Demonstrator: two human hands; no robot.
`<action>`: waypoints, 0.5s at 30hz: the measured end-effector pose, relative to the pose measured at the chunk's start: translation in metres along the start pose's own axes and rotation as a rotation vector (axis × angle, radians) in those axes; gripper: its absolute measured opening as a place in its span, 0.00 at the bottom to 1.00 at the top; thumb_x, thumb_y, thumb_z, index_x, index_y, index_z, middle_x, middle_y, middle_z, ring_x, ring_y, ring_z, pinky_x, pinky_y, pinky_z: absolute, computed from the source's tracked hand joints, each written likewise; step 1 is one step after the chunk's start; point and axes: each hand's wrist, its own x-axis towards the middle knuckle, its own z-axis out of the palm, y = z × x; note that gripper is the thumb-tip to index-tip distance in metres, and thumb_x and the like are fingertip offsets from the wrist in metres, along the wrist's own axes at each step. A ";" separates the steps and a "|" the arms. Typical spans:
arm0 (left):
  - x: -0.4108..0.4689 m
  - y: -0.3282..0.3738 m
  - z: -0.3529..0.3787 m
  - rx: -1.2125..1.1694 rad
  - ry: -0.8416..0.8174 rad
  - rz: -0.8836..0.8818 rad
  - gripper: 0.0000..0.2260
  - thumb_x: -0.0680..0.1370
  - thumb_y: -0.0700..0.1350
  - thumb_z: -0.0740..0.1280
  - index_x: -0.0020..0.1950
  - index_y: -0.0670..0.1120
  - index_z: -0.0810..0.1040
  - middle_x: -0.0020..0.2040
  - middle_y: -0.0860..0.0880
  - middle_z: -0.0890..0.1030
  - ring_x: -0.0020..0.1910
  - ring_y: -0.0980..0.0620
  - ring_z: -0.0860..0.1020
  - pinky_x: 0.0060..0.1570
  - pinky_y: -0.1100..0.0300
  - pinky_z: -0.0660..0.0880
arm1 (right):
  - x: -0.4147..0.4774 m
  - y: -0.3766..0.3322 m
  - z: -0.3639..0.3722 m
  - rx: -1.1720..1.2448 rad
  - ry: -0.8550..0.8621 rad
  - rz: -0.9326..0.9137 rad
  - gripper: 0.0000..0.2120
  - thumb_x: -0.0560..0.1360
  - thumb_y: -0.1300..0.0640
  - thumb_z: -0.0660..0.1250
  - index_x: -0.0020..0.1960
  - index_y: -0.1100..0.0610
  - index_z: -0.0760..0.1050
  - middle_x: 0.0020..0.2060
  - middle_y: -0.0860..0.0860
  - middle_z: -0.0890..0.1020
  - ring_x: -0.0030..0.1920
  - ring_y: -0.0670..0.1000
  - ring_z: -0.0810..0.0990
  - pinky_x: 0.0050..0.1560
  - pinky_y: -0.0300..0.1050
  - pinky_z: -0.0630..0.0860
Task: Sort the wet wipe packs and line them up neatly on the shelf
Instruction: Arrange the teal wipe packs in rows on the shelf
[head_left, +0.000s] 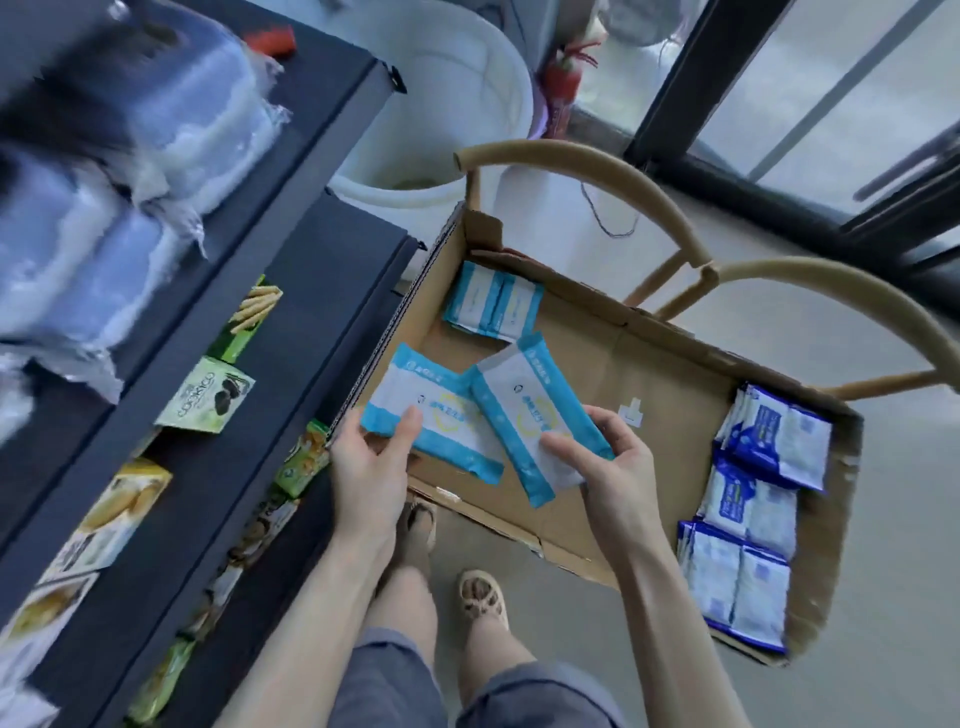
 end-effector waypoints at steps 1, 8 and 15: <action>-0.021 -0.001 -0.008 -0.026 0.018 0.005 0.06 0.76 0.36 0.67 0.47 0.46 0.74 0.45 0.49 0.81 0.44 0.53 0.80 0.39 0.63 0.77 | -0.014 -0.002 -0.003 -0.001 -0.036 -0.011 0.12 0.63 0.60 0.77 0.44 0.51 0.80 0.46 0.56 0.84 0.50 0.60 0.82 0.53 0.57 0.77; -0.131 0.025 -0.068 -0.184 0.097 0.056 0.12 0.75 0.33 0.67 0.57 0.41 0.74 0.50 0.44 0.83 0.46 0.50 0.83 0.42 0.56 0.81 | -0.090 -0.030 0.011 0.101 -0.307 -0.053 0.15 0.61 0.61 0.78 0.45 0.56 0.78 0.48 0.58 0.84 0.51 0.60 0.82 0.56 0.58 0.77; -0.193 0.080 -0.163 -0.215 0.368 0.277 0.03 0.78 0.43 0.65 0.51 0.46 0.76 0.49 0.47 0.83 0.47 0.50 0.83 0.43 0.53 0.81 | -0.160 -0.072 0.104 0.140 -0.639 -0.126 0.14 0.64 0.62 0.73 0.49 0.60 0.76 0.45 0.56 0.85 0.46 0.55 0.84 0.43 0.45 0.81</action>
